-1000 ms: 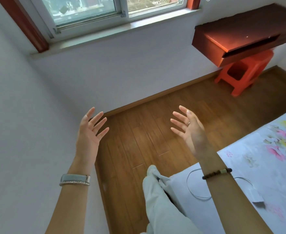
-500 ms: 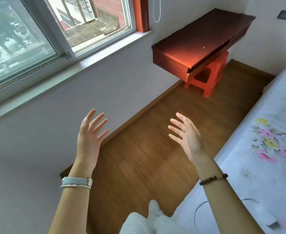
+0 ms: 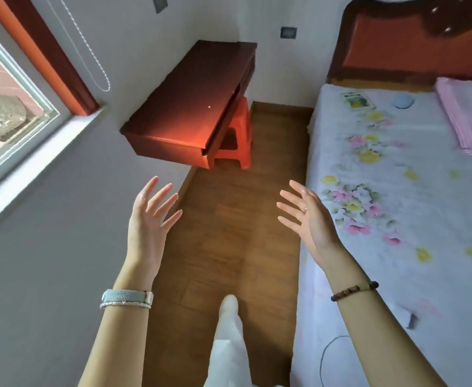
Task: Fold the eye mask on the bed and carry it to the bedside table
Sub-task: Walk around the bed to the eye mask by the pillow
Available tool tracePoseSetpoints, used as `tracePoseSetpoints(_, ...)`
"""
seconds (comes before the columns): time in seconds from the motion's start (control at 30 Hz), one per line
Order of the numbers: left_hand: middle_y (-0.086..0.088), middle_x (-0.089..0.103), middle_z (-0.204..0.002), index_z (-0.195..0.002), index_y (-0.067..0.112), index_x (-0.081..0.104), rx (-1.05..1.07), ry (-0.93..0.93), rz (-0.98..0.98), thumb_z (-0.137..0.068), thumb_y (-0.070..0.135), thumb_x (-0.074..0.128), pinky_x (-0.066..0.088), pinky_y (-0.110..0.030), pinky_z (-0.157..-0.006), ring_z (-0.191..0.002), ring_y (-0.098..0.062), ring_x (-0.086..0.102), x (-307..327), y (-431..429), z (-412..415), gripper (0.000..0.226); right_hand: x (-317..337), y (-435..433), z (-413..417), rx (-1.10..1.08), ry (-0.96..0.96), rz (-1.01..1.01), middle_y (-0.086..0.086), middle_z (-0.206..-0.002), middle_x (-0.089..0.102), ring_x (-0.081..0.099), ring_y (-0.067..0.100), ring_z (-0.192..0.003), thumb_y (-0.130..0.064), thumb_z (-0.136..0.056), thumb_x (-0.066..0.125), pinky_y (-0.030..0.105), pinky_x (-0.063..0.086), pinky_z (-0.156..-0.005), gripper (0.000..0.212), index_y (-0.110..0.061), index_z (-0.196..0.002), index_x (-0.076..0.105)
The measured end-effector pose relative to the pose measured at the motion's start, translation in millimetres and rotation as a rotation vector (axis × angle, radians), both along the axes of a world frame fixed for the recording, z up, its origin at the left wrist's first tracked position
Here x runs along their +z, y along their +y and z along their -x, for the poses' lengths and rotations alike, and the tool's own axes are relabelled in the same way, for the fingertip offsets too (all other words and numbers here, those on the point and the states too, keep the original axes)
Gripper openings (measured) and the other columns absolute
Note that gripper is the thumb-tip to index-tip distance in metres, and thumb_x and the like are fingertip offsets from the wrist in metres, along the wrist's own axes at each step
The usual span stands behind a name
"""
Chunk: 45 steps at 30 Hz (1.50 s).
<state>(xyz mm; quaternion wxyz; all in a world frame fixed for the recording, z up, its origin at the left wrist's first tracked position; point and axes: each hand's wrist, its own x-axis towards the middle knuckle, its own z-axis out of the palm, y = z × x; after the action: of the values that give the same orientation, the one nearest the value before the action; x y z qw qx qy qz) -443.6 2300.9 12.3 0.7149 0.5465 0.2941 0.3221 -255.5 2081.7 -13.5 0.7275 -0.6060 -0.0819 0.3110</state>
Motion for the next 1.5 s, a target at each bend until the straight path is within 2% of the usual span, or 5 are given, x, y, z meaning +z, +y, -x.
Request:
tracePoseSetpoints(0.7,-0.009,0.052,-0.146,-0.146,0.021,0.041,-0.549,-0.075,-0.002,-0.101,0.044,0.032,0.043,-0.051,-0.106,-0.130,-0.024,0.055,12.2,141.7,-302.5,0.052,28.5,69.5,-183.9,-0.556,-0.003,-0.079,-0.001,-0.131,0.065,0.067,0.017,-0.116,-0.038,-0.103,0.041,0.041,0.054,-0.096,0.032,-0.032,-0.129,0.057)
tracePoseSetpoints(1.03,-0.008,0.050,-0.148,-0.148,0.020,0.037,-0.693,-0.101,-0.113,-0.066,0.076,0.065,0.050,-0.041,-0.102,-0.131,-0.024,0.054,13.8,150.2,-466.2,0.104,29.4,65.4,-313.9,-0.682,-0.020,-0.096,-0.003,-0.128,0.065,0.064,0.018,-0.118,-0.036,-0.105,0.037,0.041,0.052,-0.098,0.031,-0.033,-0.127,0.058)
tracePoseSetpoints(1.1,-0.010,0.051,-0.147,-0.149,0.017,0.036,-0.703,-0.112,-0.103,-0.074,0.072,0.062,0.051,-0.041,-0.101,-0.131,-0.025,0.055,13.7,150.0,-505.6,0.096,30.4,68.2,-349.7,-0.706,-0.022,-0.109,-0.004,-0.127,0.066,0.063,0.020,-0.119,-0.035,-0.104,0.038,0.043,0.051,-0.100,0.029,-0.033,-0.124,0.059)
tracePoseSetpoints(1.2,-0.013,0.050,-0.146,-0.148,0.016,0.036,-0.725,-0.101,-0.079,-0.099,0.045,0.035,0.051,-0.041,-0.101,-0.133,-0.029,0.052,13.9,149.8,-561.5,0.057,32.4,76.3,-399.6,-0.735,0.002,-0.137,-0.001,-0.126,0.066,0.063,0.021,-0.120,-0.034,-0.104,0.040,0.044,0.050,-0.101,0.026,-0.032,-0.121,0.060)
tracePoseSetpoints(1.5,-0.011,0.053,-0.144,-0.147,0.014,0.038,-0.701,-0.096,-0.030,-0.103,0.036,0.030,0.045,-0.050,-0.107,-0.128,-0.024,0.057,28.7,159.3,-690.0,0.050,35.8,90.9,-517.0,-0.764,0.015,-0.148,0.005,-0.133,0.063,0.063,0.022,-0.119,-0.034,-0.104,0.039,0.045,0.050,-0.101,0.032,-0.027,-0.131,0.056)
